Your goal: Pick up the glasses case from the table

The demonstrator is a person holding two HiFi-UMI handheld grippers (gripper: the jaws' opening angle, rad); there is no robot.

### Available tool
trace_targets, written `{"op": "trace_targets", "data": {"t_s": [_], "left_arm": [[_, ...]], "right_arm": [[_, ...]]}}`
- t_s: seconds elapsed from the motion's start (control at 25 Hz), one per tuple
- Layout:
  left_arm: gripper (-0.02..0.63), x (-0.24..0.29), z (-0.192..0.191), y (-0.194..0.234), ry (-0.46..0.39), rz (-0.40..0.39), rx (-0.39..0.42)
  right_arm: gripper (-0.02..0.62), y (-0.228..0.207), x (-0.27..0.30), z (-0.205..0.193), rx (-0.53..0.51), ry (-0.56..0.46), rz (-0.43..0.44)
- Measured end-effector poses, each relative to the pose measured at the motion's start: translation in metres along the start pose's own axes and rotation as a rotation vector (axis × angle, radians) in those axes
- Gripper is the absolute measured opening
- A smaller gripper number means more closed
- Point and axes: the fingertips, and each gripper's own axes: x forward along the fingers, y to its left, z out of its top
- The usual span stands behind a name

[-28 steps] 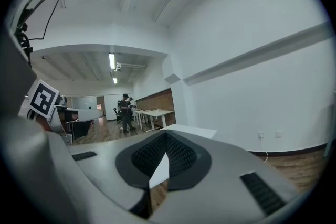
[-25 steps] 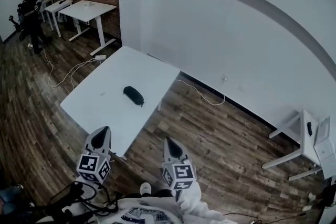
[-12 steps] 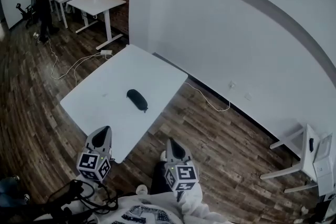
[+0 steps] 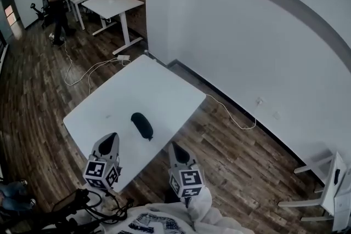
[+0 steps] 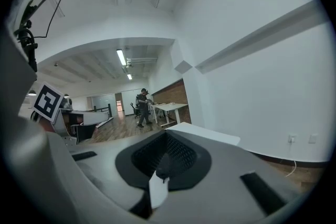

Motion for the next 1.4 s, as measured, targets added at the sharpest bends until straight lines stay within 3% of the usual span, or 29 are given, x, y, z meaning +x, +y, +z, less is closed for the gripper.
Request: {"op": "trace_targets", "data": {"t_s": [0.36,0.84,1.12,1.4], "left_arm": [[0.025,0.076,0.013,-0.023,0.017,0.107,-0.013],[0.023,0.089,0.009,0.0,0.061,0.226,-0.05],[0.023,0.098,-0.004,0.01,0.093,0.234,-0.085],[0.023,0.112,-0.017,0.011,0.142,0.175,-0.133]], "right_arm": [[0.006,-0.074,0.069,0.018,0.011,0.031,0.115],[0.006,-0.078,0.121,0.021,0.014,0.072,0.222],[0.006,-0.074,0.134,0.016,0.0,0.097,0.226],[0.006,-0.068,0.143,0.019,-0.004,0.093,0.197]]}}
